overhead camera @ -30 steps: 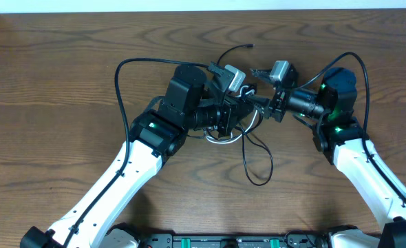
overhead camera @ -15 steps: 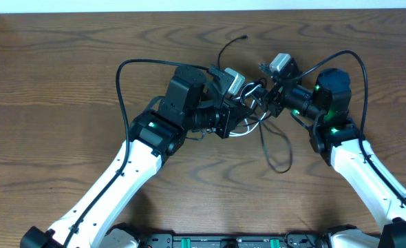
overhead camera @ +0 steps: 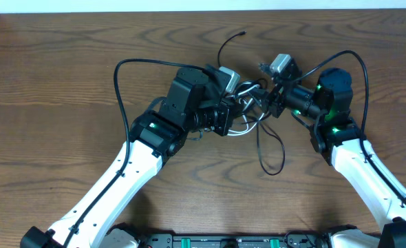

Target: Untangle cables

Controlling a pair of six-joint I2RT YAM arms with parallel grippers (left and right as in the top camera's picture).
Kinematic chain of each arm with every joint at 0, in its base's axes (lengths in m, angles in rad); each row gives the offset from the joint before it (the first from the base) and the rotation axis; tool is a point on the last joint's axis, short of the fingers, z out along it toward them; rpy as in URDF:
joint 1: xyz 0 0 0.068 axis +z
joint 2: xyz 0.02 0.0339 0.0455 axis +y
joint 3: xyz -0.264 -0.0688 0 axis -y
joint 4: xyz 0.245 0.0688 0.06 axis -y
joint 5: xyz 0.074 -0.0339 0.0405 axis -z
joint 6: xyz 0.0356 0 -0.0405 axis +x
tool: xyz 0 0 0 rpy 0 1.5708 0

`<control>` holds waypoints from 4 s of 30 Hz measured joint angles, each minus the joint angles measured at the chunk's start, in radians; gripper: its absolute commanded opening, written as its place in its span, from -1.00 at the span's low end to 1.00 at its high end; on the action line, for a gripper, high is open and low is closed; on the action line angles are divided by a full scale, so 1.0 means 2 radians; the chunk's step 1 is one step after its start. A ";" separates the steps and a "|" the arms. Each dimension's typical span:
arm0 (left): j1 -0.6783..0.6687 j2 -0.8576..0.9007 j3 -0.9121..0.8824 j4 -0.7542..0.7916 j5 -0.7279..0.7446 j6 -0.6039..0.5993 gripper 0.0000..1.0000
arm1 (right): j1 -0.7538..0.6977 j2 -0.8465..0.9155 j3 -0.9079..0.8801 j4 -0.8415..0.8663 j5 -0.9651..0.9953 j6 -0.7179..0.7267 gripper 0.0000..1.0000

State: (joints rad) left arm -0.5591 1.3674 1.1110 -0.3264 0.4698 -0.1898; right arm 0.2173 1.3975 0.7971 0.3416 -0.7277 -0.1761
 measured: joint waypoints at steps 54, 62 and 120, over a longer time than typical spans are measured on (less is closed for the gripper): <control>0.000 0.000 0.000 -0.005 -0.071 0.013 -0.85 | -0.005 0.000 0.000 -0.057 -0.018 -0.055 -0.98; 0.000 0.000 0.000 -0.006 -0.122 -0.029 -0.85 | -0.022 0.000 0.000 -0.109 0.155 0.020 -0.98; -0.001 0.000 0.000 0.024 0.088 0.068 -0.85 | -0.061 0.000 0.000 -0.138 -0.187 -0.167 -0.64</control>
State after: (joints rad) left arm -0.5602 1.3674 1.1110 -0.2779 0.6453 -0.0540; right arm 0.0956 1.3975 0.7971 0.0662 -1.1011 -0.5091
